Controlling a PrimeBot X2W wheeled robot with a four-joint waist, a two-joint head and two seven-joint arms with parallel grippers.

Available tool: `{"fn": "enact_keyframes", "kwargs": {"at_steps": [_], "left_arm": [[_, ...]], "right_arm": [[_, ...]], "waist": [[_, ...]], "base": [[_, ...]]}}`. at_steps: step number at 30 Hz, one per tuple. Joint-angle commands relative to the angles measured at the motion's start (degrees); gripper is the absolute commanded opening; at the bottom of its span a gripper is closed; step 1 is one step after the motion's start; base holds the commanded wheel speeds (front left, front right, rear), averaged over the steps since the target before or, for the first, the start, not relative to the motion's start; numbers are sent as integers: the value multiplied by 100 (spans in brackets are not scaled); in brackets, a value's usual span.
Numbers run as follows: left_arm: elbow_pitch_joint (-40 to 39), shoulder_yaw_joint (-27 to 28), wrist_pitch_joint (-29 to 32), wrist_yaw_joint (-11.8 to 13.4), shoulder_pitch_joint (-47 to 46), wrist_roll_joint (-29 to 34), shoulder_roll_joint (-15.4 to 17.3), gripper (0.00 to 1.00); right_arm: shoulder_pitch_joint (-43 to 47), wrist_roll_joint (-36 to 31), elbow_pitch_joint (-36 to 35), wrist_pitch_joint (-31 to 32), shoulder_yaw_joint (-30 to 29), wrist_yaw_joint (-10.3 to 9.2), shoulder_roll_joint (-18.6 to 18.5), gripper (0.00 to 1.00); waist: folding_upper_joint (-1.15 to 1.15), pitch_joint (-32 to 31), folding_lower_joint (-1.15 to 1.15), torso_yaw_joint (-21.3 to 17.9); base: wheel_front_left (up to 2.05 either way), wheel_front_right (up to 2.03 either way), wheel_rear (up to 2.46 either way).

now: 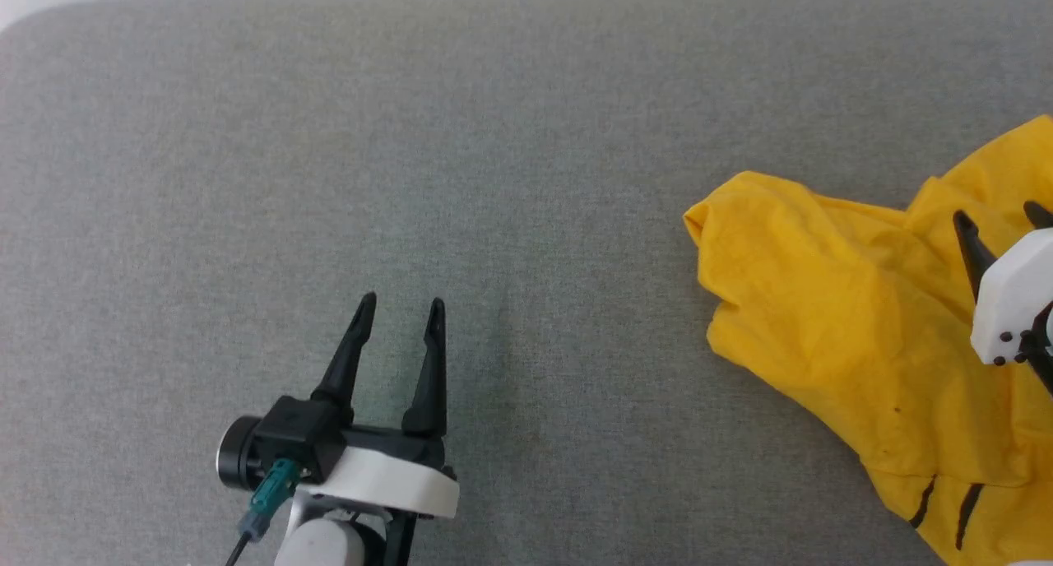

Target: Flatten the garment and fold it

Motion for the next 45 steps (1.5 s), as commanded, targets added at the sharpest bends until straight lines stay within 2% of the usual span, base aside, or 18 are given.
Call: {"fn": "enact_keyframes", "kwargs": {"at_steps": [1,5,7,12,17,21,25,29,30,32,35,38,42,45], "left_arm": [[-21,-56,-27,-13,-168,85,-23,100],[13,-124,-27,-1,-308,83,-33,100],[44,-138,-27,8,-340,85,-36,100],[128,-115,-27,31,-335,115,-38,100],[173,-94,-27,4,-296,140,-24,100],[210,-88,-27,-12,-215,145,-14,100],[207,-84,-27,-21,-119,140,-2,100],[225,-66,-27,-24,-17,132,30,100],[227,-59,-27,-24,0,129,40,100],[229,-46,-27,-16,22,128,54,100],[246,-48,-27,-20,9,129,78,100],[252,-46,-27,-7,-18,126,91,100],[260,-63,-27,7,-26,110,89,100],[258,-90,-27,19,-14,90,80,100]], "right_arm": [[-129,-95,290,-6,74,-5,-64,100],[-206,-85,859,-1,205,-5,-93,100],[-252,-92,1045,-7,249,-5,-86,0],[-609,-114,1074,-529,267,-5,-79,0],[-908,-75,903,-936,-47,-5,-107,0],[-810,-91,690,-1096,-771,-5,-194,0],[-66,-285,574,-1086,-1795,-5,-223,0],[887,-566,688,-1050,-2581,-5,84,0],[1046,-576,731,-1054,-2701,-5,224,7],[1263,-652,797,-1104,-2829,-5,445,100],[1274,-770,787,-1280,-2857,-5,683,100],[1054,-780,565,-1505,-2603,-5,780,100],[747,-680,40,-1575,-1950,-5,738,100],[645,-526,-347,-1363,-1311,-5,662,100]], "waist": [[0,350,-1,166],[0,495,-1,206],[0,509,-1,198],[0,362,-1,59],[0,143,-1,-61],[0,-40,-1,-115],[0,-124,-1,-101],[0,-153,-1,-85],[0,-160,-1,-88],[0,-166,-1,-104],[0,-190,-1,-134],[0,-237,-1,-177],[0,-325,-1,-192],[0,-377,-1,-159]], "base": [[0,0,0],[0,0,0],[0,0,0],[0,0,0],[0,0,0],[0,0,0],[0,0,0],[0,0,0],[0,0,0],[0,0,0],[0,0,0],[0,0,0],[0,0,0],[0,0,0]]}}
